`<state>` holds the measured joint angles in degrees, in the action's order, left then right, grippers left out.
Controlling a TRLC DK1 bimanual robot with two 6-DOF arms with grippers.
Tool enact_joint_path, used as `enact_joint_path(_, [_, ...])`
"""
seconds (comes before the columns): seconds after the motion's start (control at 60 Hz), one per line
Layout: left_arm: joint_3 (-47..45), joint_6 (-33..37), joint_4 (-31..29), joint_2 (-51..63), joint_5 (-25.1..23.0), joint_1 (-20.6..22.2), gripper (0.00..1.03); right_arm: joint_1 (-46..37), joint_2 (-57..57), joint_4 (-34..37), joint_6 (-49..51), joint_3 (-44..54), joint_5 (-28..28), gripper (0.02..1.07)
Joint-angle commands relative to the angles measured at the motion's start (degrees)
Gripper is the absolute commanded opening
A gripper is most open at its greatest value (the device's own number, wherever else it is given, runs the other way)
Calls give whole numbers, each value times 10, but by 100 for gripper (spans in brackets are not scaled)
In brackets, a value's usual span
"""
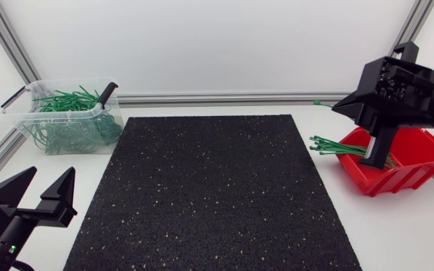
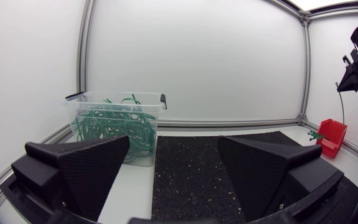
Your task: Take a green cable tie from the red box, thread the tail through the head to close it, then place it in the transparent bin on the left.
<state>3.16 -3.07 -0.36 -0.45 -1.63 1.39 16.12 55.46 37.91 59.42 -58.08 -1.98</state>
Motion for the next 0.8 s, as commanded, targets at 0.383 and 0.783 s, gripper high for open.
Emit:
enact_joint_path(0.383, [123, -69, 49, 172, -94, 4, 100, 167, 185, 172, -267, -141, -119, 8])
enact_joint_path(0.783, [251, -125, 140, 443, -285, 12, 100, 106, 319, 194, -306, -194, -406, 8])
